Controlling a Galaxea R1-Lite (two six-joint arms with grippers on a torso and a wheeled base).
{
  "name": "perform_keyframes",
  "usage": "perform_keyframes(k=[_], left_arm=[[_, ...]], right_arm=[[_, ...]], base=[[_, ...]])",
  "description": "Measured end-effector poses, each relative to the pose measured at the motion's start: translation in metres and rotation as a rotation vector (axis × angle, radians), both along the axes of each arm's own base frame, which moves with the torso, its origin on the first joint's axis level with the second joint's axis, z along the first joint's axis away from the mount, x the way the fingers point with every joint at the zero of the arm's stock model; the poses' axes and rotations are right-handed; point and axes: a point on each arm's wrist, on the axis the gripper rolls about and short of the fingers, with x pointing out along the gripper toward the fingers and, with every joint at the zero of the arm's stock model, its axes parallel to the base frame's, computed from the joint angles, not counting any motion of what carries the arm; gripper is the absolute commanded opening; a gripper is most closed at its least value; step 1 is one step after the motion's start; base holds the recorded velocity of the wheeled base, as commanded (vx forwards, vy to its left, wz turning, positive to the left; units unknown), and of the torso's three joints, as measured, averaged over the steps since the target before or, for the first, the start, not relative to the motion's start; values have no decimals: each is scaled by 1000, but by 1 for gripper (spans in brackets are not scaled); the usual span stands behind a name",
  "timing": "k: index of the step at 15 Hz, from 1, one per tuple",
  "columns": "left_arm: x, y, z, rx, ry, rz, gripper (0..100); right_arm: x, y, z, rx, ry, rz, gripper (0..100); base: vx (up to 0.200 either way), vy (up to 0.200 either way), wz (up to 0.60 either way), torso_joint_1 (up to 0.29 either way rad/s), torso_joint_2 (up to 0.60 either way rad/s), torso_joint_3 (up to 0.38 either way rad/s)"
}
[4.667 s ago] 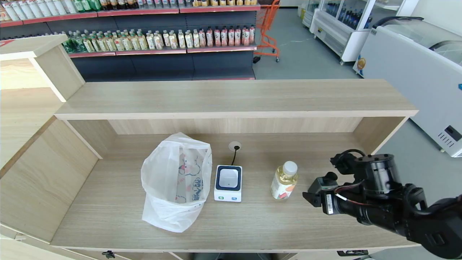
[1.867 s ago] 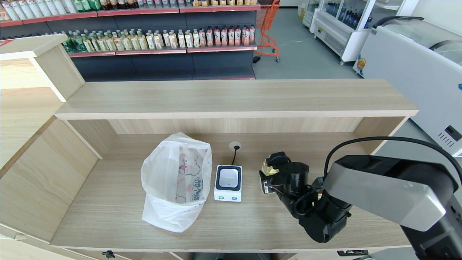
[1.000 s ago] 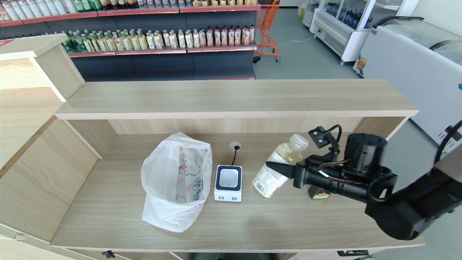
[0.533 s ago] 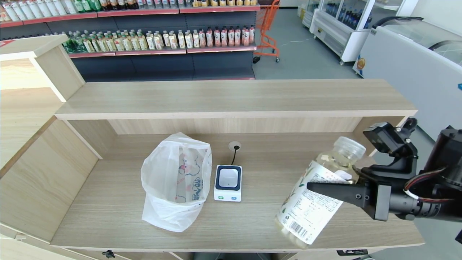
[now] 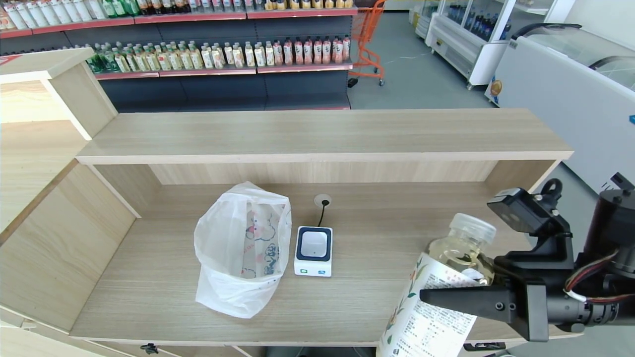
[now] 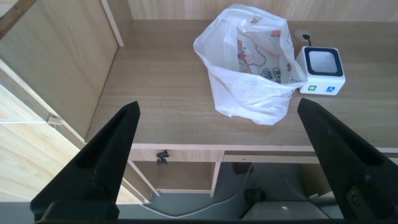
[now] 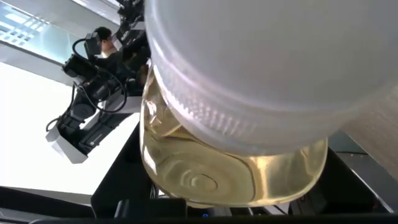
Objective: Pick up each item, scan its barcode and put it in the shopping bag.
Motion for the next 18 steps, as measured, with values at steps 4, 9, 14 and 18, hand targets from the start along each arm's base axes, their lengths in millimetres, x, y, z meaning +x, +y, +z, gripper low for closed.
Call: perform_keyframes(k=[4, 9, 14, 18], left_arm=[[0, 0, 0, 0, 0, 0, 100], [0, 0, 0, 0, 0, 0, 100], [0, 0, 0, 0, 0, 0, 100], [0, 0, 0, 0, 0, 0, 100]], right_arm=[[-1, 0, -1, -8, 8, -1, 0], [-1, -2, 1, -12, -5, -56, 0], [0, -2, 2, -16, -14, -101, 0], [4, -4, 3, -68, -203, -150, 0]], base=[[0, 0, 0, 0, 0, 0], [0, 0, 0, 0, 0, 0], [0, 0, 0, 0, 0, 0], [0, 0, 0, 0, 0, 0]])
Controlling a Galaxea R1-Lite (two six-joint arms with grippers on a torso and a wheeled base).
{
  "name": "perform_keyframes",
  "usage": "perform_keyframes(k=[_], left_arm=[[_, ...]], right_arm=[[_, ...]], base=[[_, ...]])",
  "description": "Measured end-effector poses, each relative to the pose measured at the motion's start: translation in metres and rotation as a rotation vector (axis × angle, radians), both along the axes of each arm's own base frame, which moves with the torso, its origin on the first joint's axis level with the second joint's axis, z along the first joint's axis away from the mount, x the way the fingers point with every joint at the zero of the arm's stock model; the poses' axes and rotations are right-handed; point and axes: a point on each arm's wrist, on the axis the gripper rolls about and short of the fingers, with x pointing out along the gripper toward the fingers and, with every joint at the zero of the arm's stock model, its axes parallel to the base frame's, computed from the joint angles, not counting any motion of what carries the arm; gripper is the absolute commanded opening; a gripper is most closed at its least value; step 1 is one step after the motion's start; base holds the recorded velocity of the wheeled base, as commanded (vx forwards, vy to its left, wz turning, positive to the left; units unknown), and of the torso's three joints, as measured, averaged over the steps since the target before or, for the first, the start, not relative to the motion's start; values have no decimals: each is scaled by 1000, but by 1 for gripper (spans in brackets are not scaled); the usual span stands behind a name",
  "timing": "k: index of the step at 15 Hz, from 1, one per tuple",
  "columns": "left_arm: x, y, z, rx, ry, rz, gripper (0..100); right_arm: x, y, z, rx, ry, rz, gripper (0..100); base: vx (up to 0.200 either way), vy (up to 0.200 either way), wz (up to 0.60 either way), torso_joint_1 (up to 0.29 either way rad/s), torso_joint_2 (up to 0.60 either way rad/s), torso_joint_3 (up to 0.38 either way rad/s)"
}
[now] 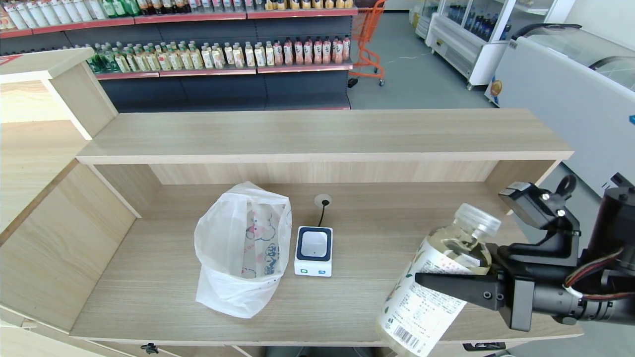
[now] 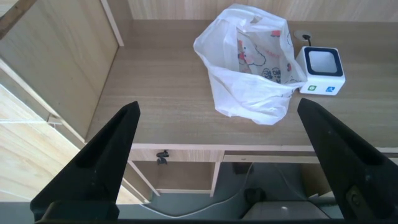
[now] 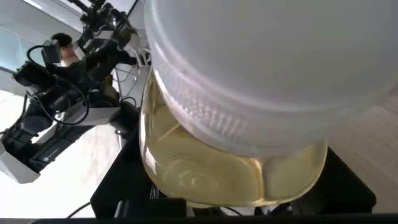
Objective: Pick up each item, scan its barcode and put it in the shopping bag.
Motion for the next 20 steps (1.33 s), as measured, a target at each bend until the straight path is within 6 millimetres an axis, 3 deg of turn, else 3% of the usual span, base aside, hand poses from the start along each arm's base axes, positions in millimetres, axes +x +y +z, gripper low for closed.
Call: perform_keyframes(k=[6, 8, 12, 18, 20], left_arm=[[0, 0, 0, 0, 0, 0, 100], [0, 0, 0, 0, 0, 0, 100], [0, 0, 0, 0, 0, 0, 100], [0, 0, 0, 4, 0, 0, 100], [0, 0, 0, 4, 0, 0, 100]], right_arm=[[23, -39, -1, -442, -687, -308, 0], [24, -49, -4, -558, -811, -325, 0], [23, -52, -9, -636, -899, -300, 0], [24, -51, -5, -606, -879, -311, 0], [24, -51, -4, -595, -872, -313, 0]], base=[[0, 0, 0, 0, 0, 0], [0, 0, 0, 0, 0, 0], [0, 0, 0, 0, 0, 0], [0, 0, 0, 0, 0, 0], [0, 200, 0, 0, 0, 2]])
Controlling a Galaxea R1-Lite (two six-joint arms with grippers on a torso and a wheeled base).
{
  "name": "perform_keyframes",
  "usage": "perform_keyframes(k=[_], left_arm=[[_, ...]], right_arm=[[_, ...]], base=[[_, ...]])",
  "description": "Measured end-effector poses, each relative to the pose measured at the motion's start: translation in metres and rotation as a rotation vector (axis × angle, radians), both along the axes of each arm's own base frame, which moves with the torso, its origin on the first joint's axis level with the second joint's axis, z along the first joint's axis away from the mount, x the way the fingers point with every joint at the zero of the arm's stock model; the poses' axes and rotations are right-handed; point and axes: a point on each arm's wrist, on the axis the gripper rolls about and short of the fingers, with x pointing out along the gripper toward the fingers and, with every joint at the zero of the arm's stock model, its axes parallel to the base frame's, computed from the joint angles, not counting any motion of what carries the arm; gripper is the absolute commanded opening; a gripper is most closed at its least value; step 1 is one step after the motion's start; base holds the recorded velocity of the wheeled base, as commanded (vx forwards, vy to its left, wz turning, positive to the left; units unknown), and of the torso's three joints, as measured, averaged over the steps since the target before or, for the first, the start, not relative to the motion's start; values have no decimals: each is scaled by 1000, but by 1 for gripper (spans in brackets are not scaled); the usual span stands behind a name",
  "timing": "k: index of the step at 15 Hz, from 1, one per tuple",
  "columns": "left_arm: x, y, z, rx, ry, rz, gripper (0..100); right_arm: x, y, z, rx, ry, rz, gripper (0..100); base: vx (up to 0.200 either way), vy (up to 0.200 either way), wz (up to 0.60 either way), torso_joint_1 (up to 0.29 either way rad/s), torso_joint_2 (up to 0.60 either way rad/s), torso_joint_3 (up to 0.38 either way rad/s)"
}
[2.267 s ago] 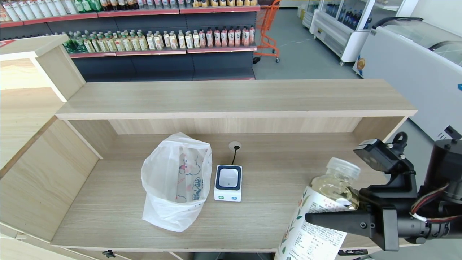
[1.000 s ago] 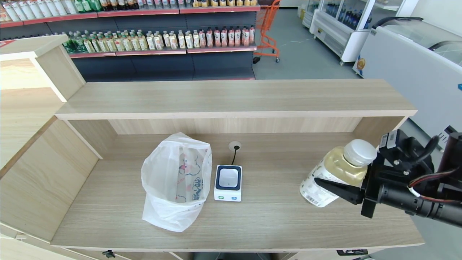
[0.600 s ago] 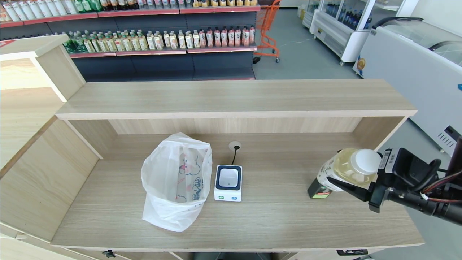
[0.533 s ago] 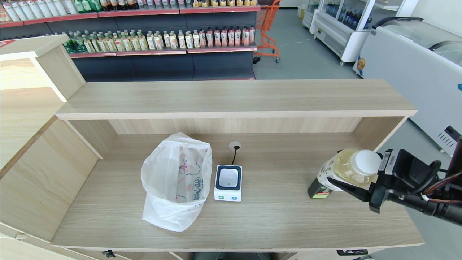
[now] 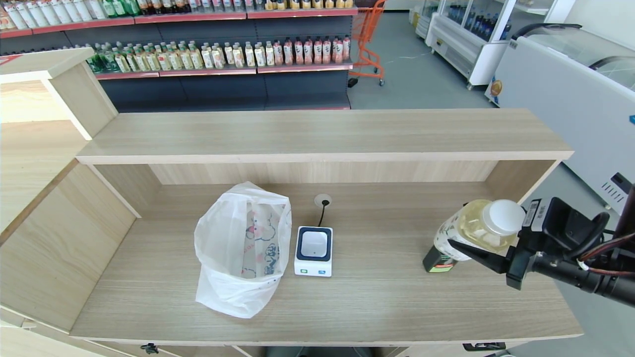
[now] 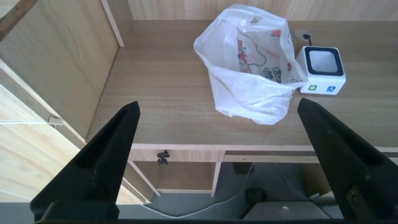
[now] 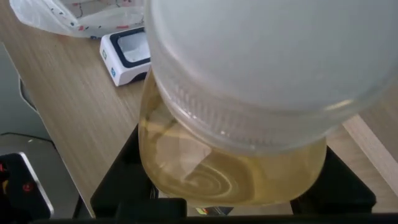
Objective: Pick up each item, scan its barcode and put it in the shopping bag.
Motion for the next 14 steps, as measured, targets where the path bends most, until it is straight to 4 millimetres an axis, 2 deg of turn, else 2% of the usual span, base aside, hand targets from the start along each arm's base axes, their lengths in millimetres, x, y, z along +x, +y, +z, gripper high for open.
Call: perform_keyframes(k=[4, 7, 10, 14], left_arm=[[0, 0, 0, -1, 0, -1, 100], [0, 0, 0, -2, 0, 0, 100], [0, 0, 0, -2, 0, 0, 100], [0, 0, 0, -2, 0, 0, 100]], right_arm=[[0, 1, 0, 88, 80, -12, 0], [3, 1, 2, 159, 135, -22, 0], [15, 4, 1, 159, 142, -25, 0], [35, 10, -17, 57, 136, 32, 0]], base=[[0, 200, 0, 7, 9, 0], [0, 0, 0, 0, 0, 0], [0, 0, 0, 0, 0, 0], [0, 0, 0, 0, 0, 0]])
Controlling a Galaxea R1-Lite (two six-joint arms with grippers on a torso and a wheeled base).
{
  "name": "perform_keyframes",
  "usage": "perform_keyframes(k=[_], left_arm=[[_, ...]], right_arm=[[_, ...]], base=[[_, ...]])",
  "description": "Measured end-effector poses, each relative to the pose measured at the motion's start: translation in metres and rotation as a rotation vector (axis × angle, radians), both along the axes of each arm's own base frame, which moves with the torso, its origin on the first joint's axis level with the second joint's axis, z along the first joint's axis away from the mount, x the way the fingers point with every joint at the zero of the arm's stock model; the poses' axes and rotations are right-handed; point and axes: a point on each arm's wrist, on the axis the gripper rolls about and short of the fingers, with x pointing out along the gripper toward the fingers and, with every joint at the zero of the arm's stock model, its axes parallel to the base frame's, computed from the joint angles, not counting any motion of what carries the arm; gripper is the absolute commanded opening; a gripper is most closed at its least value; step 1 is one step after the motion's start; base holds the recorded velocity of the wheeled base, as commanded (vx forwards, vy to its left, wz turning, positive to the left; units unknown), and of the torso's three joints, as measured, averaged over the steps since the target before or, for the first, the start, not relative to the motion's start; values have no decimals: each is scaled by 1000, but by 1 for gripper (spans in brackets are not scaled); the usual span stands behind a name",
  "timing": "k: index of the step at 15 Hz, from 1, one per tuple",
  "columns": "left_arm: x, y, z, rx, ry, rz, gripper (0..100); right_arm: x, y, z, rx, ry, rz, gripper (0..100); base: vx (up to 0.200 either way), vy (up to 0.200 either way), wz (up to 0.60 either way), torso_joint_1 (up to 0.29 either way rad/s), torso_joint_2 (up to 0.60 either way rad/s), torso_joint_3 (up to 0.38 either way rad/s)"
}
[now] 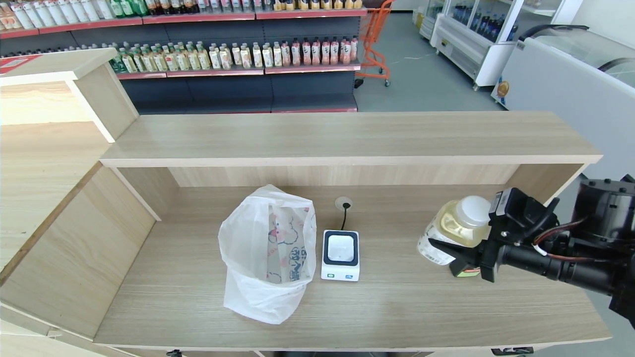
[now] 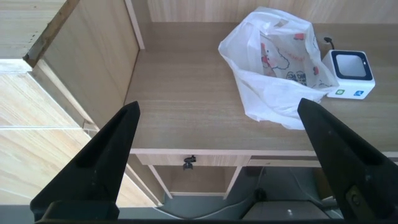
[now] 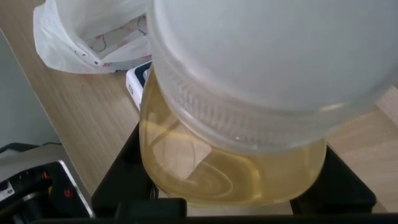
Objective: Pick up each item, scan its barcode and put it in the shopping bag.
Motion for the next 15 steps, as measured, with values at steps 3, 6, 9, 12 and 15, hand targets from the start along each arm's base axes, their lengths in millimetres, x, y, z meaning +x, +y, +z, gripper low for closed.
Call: perform_keyframes(k=[3, 6, 9, 12, 15], left_arm=[[0, 0, 0, 0, 0, 0, 100], [0, 0, 0, 0, 0, 0, 100], [0, 0, 0, 0, 0, 0, 100], [0, 0, 0, 0, 0, 0, 100], [0, 0, 0, 0, 0, 0, 100]], right_arm=[[16, 5, -14, -66, -69, 90, 0], [31, 10, -35, -116, -139, 193, 0], [51, 17, -48, -118, -167, 236, 0], [78, 31, -54, -113, -206, 265, 0], [96, 53, -61, -90, -244, 328, 0]], base=[[0, 0, 0, 0, 0, 0], [0, 0, 0, 0, 0, 0], [0, 0, 0, 0, 0, 0], [0, 0, 0, 0, 0, 0], [0, 0, 0, 0, 0, 0]])
